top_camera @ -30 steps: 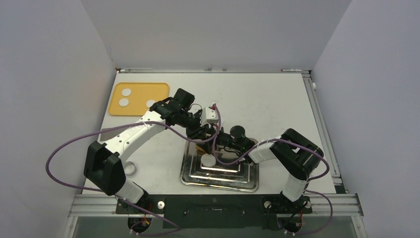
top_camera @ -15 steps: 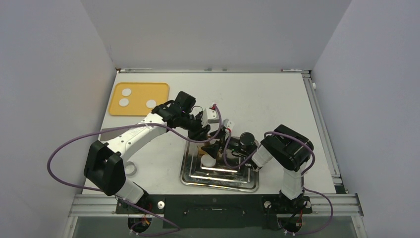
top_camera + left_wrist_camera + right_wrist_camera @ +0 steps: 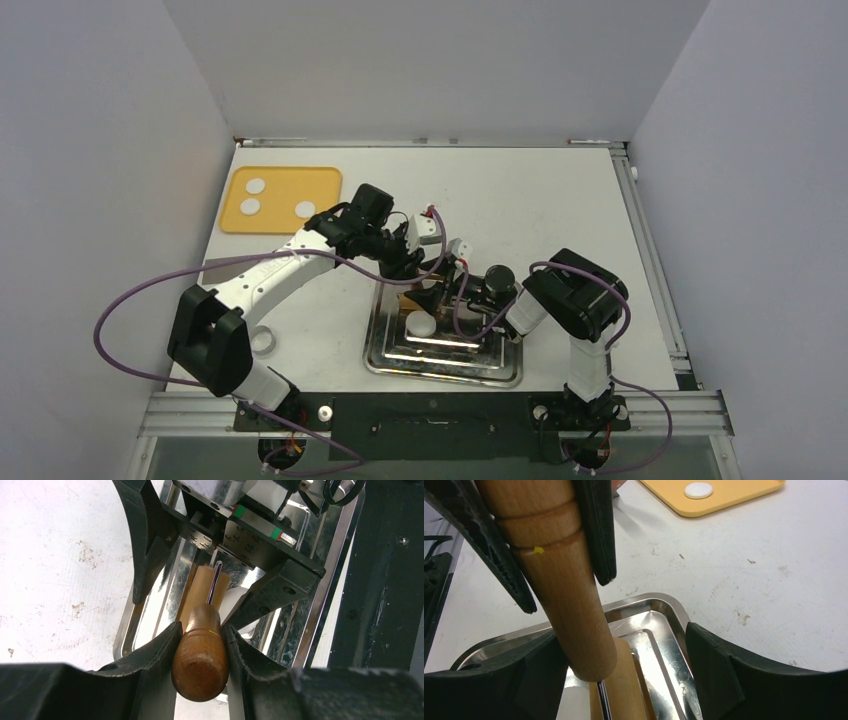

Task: Roll out the dumpling wrappers from the dough
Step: Flatten out the dough on the work surface.

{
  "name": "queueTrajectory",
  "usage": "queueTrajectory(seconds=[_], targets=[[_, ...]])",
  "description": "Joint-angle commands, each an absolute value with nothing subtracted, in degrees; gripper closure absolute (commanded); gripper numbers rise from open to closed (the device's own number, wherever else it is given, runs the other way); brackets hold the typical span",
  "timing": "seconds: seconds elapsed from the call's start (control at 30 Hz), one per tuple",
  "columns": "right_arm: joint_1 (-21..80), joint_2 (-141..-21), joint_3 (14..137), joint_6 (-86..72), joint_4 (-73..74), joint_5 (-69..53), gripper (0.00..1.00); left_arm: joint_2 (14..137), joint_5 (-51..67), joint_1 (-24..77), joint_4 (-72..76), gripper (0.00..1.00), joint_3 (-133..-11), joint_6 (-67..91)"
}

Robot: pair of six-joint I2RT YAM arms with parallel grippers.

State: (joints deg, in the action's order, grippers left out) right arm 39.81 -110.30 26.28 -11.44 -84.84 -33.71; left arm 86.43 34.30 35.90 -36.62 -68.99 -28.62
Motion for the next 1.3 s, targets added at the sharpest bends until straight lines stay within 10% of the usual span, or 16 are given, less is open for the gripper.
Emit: queueTrajectory(seconds=[0.0,0.27,0.43,0.53,0.67,0.73,1.2,1.27], targets=[[39.91,-109.57,29.23,-9.89,-94.29,-36.02,0.25,86.2,37.25,36.21,-35.56,1.0,-70.64,-26.46],[40.44,-108.57,30.69,-7.1,-89.85,-37.98,0.39,88.04,38.29,36.29,-35.64,1.0,-71.02,-26.05],[40.47,-108.72,31.34,-6.94,-88.48,-38.09,0.86,88.74,39.01,36.36,-35.37,1.0,-71.59,-25.75],[40.3,-108.39,30.68,-7.37,-89.22,-36.93,0.92,89.35,38.83,36.31,-36.09,0.96,-71.95,-26.0],[39.32,-107.04,30.33,-8.42,-88.44,-35.7,0.92,87.71,40.4,35.25,-36.7,0.19,-72.56,-27.0],[38.11,-105.74,30.33,-9.53,-87.66,-34.8,0.92,86.18,42.97,32.79,-37.01,0.0,-73.72,-27.19],[31.75,-76.81,28.53,-4.37,-53.05,-19.25,0.92,92.73,18.57,26.38,-35.94,0.01,-75.1,-45.72],[30.63,-71.8,27.23,-4.5,-49.74,-17.38,0.92,97.11,15.34,29.02,-37.21,0.16,-76.31,-49.92]])
